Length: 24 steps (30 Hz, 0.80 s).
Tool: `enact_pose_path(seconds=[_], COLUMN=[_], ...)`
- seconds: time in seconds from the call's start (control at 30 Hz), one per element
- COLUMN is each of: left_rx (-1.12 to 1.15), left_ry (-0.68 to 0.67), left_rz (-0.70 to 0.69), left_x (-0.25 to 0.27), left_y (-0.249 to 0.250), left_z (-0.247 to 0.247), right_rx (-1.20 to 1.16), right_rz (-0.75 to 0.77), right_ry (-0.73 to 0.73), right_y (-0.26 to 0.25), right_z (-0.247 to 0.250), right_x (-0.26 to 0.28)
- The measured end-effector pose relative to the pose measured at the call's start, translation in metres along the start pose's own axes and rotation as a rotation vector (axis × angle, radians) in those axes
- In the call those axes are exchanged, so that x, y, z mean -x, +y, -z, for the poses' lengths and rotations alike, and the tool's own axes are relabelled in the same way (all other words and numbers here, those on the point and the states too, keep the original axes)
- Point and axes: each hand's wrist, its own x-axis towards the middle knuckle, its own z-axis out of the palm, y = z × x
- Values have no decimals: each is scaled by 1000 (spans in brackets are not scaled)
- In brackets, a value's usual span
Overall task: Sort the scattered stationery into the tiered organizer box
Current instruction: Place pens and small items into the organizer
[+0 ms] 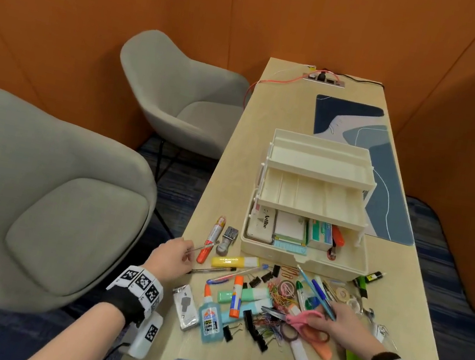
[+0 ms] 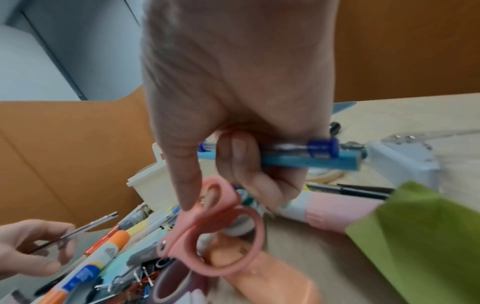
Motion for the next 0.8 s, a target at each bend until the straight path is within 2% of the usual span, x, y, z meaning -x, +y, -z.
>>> enact_pose_path(seconds=[0.07, 0.17, 0.27, 0.33, 0.53, 0.8], left_rx=[-43, -63, -32, -40, -54, -1], left_ry=[-70, -100, -101, -92, -103, -86], left_rz=[-28, -54, -65, -84, -101, -150], left_x=[2, 3, 3, 4, 7, 11], left_y=[-3, -5, -3, -2, -6, -1], left_z=[-1, -2, -5, -7, -8, -2], right_rx=[190, 505, 605, 662, 820, 780], right_rz=[55, 201, 368, 423, 382, 410], right_ry=[77, 204, 155, 95, 41, 34], right_y=[-14, -50, -91, -109, -116, -105], right_z=[-1, -10, -36, -56, -78, -65], right_x=[-2, -8, -28, -44, -72, -73])
